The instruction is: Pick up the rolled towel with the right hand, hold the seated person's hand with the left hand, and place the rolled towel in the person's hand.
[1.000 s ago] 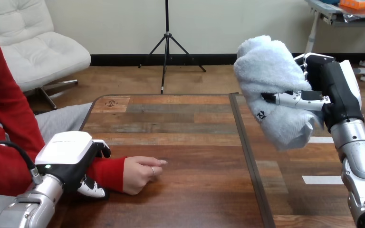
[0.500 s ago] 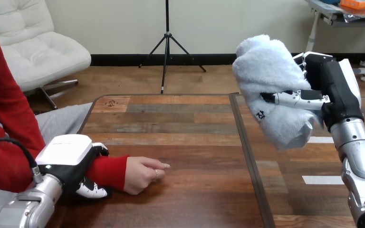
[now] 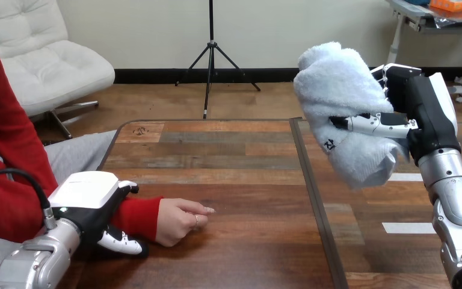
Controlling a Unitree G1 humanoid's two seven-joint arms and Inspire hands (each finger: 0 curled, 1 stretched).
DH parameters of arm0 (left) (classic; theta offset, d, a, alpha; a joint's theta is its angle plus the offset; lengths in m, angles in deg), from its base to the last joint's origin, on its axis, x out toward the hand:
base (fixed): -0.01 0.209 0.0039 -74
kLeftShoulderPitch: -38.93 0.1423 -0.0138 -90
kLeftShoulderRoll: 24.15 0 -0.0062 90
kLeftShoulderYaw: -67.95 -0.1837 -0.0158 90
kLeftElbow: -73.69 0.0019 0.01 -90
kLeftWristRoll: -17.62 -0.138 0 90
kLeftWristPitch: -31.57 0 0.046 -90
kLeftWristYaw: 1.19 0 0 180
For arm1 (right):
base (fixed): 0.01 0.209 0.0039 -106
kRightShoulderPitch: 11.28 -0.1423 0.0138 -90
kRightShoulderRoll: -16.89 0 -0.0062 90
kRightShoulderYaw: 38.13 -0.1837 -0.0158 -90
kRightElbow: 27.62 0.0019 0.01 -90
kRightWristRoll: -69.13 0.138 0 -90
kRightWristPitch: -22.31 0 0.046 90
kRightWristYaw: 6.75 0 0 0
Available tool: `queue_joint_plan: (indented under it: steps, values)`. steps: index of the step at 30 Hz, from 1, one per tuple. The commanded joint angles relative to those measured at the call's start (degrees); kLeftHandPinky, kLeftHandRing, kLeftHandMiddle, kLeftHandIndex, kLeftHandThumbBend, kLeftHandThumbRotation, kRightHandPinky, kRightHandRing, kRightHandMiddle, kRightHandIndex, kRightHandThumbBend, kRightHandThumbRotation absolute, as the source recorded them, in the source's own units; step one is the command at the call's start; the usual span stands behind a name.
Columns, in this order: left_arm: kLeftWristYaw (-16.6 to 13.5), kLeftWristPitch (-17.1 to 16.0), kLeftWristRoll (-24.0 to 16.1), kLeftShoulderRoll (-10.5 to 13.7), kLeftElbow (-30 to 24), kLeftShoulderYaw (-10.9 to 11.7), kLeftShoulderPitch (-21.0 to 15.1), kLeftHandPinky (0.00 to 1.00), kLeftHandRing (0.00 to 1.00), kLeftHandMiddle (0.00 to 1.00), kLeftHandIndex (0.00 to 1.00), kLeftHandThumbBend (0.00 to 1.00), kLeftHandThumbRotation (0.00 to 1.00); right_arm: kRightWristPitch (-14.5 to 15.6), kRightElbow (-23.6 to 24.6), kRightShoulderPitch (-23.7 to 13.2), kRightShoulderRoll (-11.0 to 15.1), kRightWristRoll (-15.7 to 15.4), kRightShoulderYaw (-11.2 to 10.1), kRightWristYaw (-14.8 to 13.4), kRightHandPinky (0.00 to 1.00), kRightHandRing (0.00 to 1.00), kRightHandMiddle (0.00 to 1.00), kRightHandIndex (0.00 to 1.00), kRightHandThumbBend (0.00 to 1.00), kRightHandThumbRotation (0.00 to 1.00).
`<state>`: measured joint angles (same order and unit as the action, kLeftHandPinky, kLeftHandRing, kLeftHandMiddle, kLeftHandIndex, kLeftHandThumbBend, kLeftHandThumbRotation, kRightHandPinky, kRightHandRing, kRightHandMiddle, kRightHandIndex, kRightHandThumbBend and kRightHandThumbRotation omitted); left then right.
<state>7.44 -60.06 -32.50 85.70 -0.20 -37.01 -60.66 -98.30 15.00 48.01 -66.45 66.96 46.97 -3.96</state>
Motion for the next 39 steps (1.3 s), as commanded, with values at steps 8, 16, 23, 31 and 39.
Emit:
queue_joint_plan:
  steps: [8, 16, 23, 31, 39]
  values:
    - [0.62, -0.56, -0.68, 0.73, -1.39, -1.97, -1.96, 0.90, 0.88, 0.89, 0.87, 0.94, 0.45, -0.71, 4.04, -2.33, 0.33, 1.11, -1.70, -0.24, 0.28, 0.33, 0.40, 0.42, 0.82, 0.00]
    - [0.02, -1.26, -1.06, 0.54, -1.38, -2.48, -2.04, 0.89, 0.87, 0.88, 0.86, 0.94, 0.44, -0.57, 4.13, -2.32, 0.22, 1.49, -1.83, 0.01, 0.28, 0.34, 0.40, 0.42, 0.82, 0.00]
    - [-1.37, -2.24, -0.99, 0.20, -1.15, -2.56, -1.96, 0.85, 0.84, 0.84, 0.83, 0.91, 0.37, -0.70, 3.92, -2.37, 0.27, 1.49, -1.85, 0.14, 0.28, 0.33, 0.40, 0.42, 0.81, 0.00]
    - [-2.79, -2.61, -1.25, -0.24, -0.57, -2.86, -2.13, 0.82, 0.80, 0.79, 0.77, 0.87, 0.26, -0.42, 3.94, -2.40, 0.18, 1.35, -1.90, -0.03, 0.29, 0.34, 0.40, 0.42, 0.81, 0.00]
    - [-3.06, -2.11, -1.78, -0.29, -0.76, -3.36, -2.30, 0.80, 0.75, 0.74, 0.70, 0.82, 0.15, -0.56, 3.94, -2.40, 0.24, 1.12, -1.83, -0.21, 0.29, 0.34, 0.40, 0.42, 0.81, 0.00]
